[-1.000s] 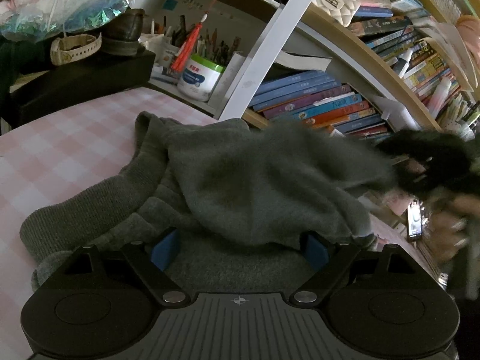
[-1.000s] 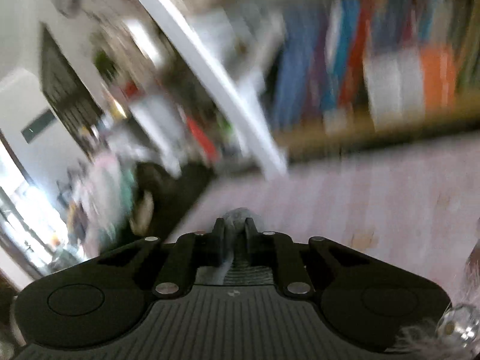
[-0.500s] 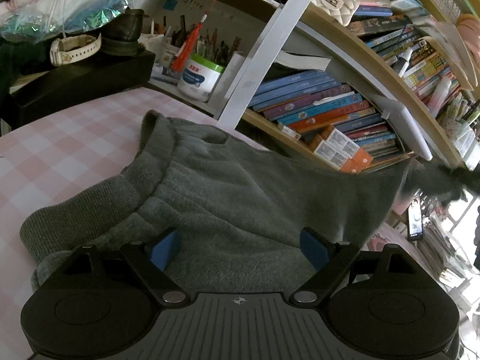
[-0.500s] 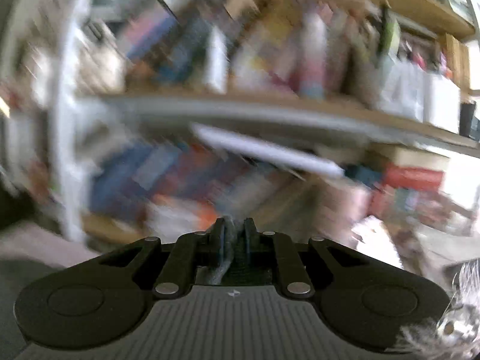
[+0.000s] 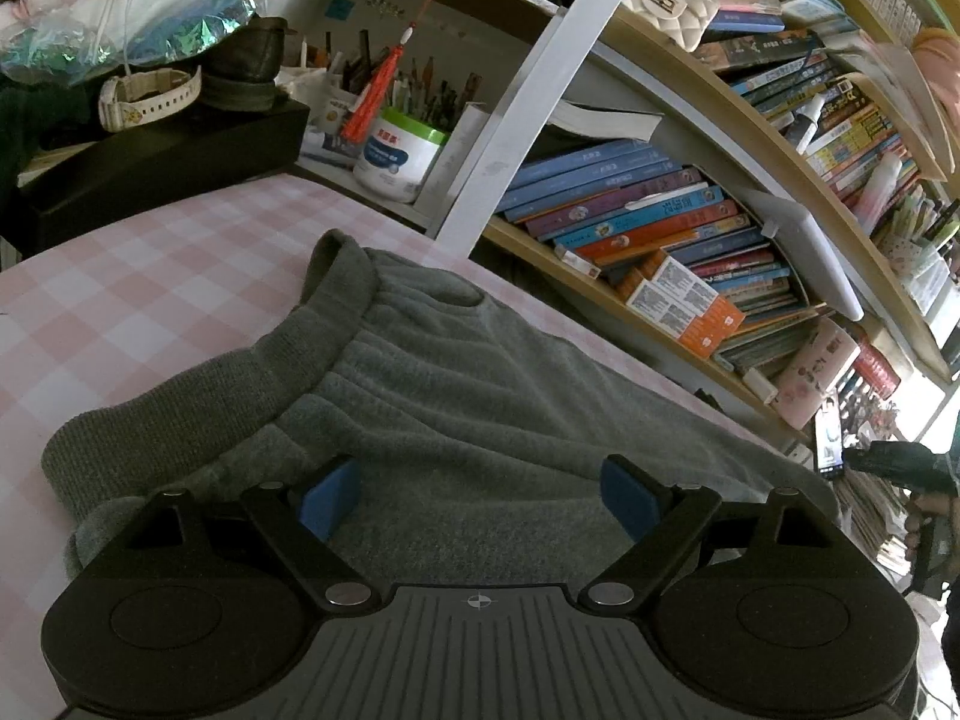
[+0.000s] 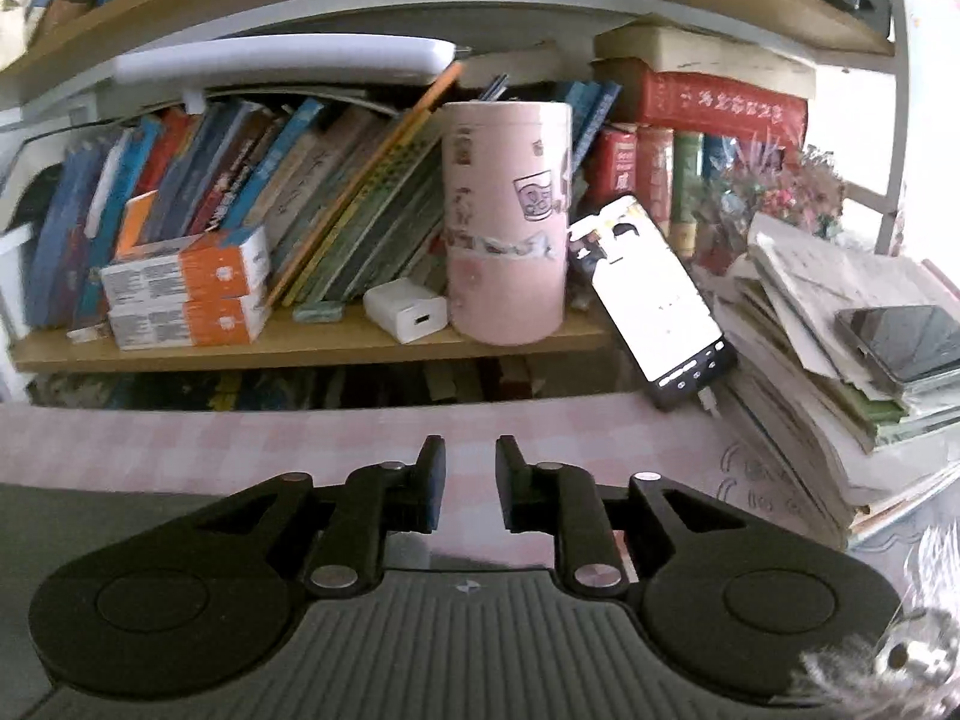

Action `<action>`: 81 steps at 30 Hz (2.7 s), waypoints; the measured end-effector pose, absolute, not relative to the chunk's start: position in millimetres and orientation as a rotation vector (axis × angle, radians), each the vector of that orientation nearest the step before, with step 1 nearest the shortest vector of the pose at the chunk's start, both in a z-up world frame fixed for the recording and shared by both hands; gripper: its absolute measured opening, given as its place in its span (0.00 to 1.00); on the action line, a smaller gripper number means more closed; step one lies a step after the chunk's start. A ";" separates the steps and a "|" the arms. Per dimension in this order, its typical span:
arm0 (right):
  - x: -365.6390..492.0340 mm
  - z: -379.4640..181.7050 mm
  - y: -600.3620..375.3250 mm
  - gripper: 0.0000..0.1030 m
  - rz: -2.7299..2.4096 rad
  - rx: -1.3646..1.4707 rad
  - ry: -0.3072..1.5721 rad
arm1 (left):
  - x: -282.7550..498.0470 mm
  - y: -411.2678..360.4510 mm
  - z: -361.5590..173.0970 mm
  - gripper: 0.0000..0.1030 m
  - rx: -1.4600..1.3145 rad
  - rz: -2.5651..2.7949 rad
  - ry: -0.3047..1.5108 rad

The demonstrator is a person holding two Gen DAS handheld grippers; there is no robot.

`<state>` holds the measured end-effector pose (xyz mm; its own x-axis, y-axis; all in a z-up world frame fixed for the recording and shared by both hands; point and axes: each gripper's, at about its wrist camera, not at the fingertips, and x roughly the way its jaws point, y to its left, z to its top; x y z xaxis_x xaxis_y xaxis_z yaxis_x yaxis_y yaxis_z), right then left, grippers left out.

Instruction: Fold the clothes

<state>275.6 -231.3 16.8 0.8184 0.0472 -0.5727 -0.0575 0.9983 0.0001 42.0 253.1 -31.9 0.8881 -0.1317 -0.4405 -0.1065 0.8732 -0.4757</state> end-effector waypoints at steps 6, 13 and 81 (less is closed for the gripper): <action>258.3 2.6 -220.9 0.18 0.108 -0.063 0.753 | 42.2 252.9 -31.8 0.88 -0.514 -0.014 0.483; 247.4 -1.4 -225.6 0.11 0.134 -0.017 0.834 | 42.5 251.7 -31.7 0.88 -0.514 -0.013 0.483; -5.1 -31.7 -267.5 0.35 0.286 -0.045 0.646 | -32.6 294.6 -9.6 0.63 -0.317 0.303 0.481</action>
<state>-5.1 -267.5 -31.7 0.7608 0.2491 -0.5993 -0.2771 0.9597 0.0472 -32.6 294.6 -9.6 0.8442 0.2081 -0.4941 -0.3553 0.9073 -0.2249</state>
